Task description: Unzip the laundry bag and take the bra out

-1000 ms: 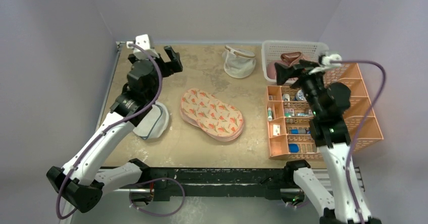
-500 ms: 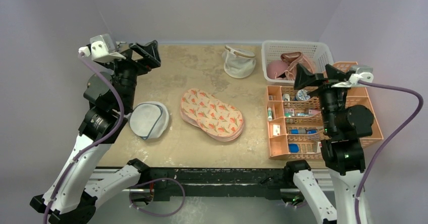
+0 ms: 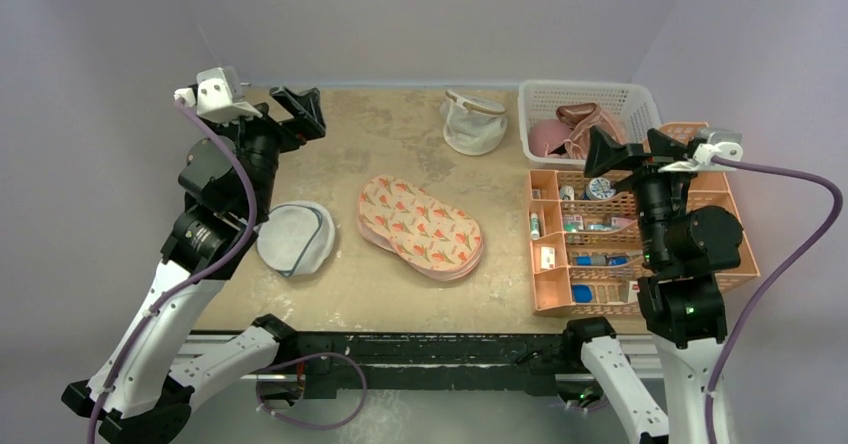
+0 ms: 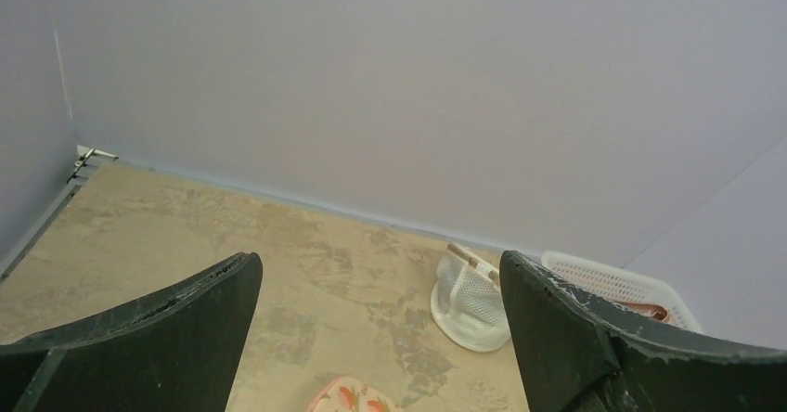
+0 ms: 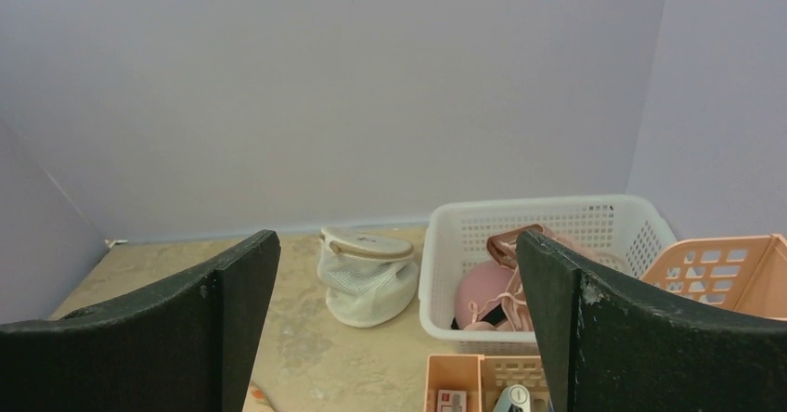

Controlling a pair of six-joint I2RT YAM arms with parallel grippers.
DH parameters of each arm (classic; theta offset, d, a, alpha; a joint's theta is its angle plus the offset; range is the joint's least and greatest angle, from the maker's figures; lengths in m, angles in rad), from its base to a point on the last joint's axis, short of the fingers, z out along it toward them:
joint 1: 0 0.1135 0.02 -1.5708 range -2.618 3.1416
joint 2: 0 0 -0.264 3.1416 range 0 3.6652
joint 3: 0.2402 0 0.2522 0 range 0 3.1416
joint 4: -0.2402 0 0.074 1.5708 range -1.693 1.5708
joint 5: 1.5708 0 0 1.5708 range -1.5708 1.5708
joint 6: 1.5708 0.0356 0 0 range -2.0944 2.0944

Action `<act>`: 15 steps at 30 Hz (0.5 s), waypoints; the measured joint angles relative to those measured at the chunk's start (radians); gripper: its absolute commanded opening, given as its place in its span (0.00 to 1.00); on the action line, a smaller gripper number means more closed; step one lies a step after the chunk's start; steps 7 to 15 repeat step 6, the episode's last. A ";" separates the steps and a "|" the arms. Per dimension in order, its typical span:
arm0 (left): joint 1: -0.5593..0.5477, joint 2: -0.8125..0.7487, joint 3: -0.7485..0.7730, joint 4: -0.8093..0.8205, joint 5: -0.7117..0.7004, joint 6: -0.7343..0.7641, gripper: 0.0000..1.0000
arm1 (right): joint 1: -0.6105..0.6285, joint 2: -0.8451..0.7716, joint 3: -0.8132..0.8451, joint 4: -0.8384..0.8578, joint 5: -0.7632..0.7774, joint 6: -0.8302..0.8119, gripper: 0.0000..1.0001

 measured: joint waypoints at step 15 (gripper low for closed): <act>0.000 0.000 0.000 -0.013 0.000 0.000 1.00 | 0.000 -0.009 0.001 0.002 -0.004 -0.008 1.00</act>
